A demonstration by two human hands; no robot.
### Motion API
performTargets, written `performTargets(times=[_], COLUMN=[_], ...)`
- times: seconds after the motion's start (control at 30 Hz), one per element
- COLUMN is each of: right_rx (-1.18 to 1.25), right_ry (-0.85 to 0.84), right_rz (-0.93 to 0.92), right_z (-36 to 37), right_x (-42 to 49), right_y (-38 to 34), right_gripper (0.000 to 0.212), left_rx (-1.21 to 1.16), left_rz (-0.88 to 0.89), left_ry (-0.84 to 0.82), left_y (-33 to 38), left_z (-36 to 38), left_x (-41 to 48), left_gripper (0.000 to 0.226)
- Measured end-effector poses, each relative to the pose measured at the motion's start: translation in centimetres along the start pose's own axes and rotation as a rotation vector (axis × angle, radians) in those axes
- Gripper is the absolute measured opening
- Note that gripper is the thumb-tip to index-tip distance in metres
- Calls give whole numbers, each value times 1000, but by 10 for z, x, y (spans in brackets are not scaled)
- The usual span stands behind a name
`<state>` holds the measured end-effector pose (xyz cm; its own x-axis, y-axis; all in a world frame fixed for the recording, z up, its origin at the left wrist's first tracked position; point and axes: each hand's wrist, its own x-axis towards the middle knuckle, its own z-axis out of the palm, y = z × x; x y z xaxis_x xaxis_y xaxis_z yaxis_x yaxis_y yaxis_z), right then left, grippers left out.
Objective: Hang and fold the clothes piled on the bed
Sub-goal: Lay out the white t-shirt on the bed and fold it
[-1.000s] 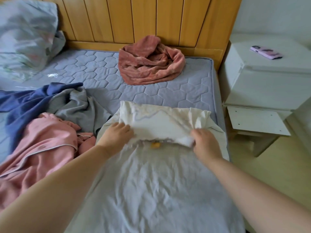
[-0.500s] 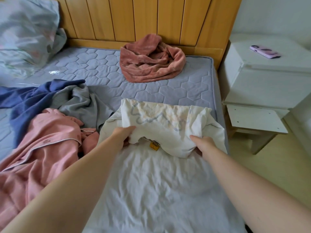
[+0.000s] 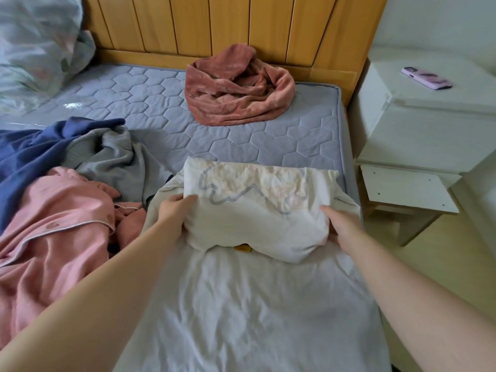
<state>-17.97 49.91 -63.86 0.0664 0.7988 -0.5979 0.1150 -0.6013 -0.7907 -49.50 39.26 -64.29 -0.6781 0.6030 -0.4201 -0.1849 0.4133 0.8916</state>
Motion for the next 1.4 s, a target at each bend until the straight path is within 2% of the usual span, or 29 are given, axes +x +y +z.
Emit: performTargets(times=[0.03,0.1,0.2,0.27,0.33,0.4,0.47,0.53,0.63,0.7,0.8,0.9,0.93,1.0,1.07,1.1,1.13,1.17,1.2,1.23,1.3,1.4], right_rx=[-10,11,-17,-30,-81,-222,-272,-241,-237,-250,-214,-139,-179,-429,-747,-882,-1003,-1127,-1248,-1367,-1553,-1628], right_ry=[29,22,27,54,203,345,303,274,359,381,325,312,366,501,586,557,476,340,190,59,-76,-33], right_rz=[-38,-44,-31,-35,-76,-137,-142,-125,-166,-173,-118,-18,-41,-200,-580,-819,-1026,-1142,-1172,-1140,-1017,-793], right_z=[2,8,15,18,11,0,-5,-4,-1,3,10,4,1,-1,3,9,20,31,42,49,46,19], right_x=[5,17,38,46,52,56,57,59,65,67,82,95,95,88,73,65,56,50,43,40,41,48], right_y=[-3,-6,-18,-33,-43,-44,-40,-42,-54,-63,-74,-76,-74,-69,-63,-59,-53,-45,-35,-23,3,19], right_gripper=[38,46,61,64,63,54,54,63,68,67,68,67,61,44,35,37,42,48,51,54,57,58], left_rx=[22,73,51,6,-5,82,176,194,181,295,384,354,391,624,836,922,1037,1171,1290,1391,1506,1534], left_rz=[28,29,-58,-113,-157,-136,-96,-68,-31,27,16,-85,-58,148,533,746,915,1020,1051,1026,932,894], left_ry=[4,32,46,43,68,144,193,226,312,345,266,232,261,350,404,354,225,66,-91,-215,-372,-372], left_y=[5,14,29,37,40,38,36,34,39,46,59,62,61,60,61,61,58,53,42,28,-3,-32], left_z=[3,8,16,19,17,15,17,20,26,29,35,31,28,32,48,62,80,98,112,120,113,73], left_x=[4,17,35,46,53,58,60,65,66,68,70,75,77,72,58,48,39,26,17,10,10,19], left_gripper=[14,25,48,52,48,49,54,58,59,55,56,51,47,37,46,51,54,56,57,58,61,74])
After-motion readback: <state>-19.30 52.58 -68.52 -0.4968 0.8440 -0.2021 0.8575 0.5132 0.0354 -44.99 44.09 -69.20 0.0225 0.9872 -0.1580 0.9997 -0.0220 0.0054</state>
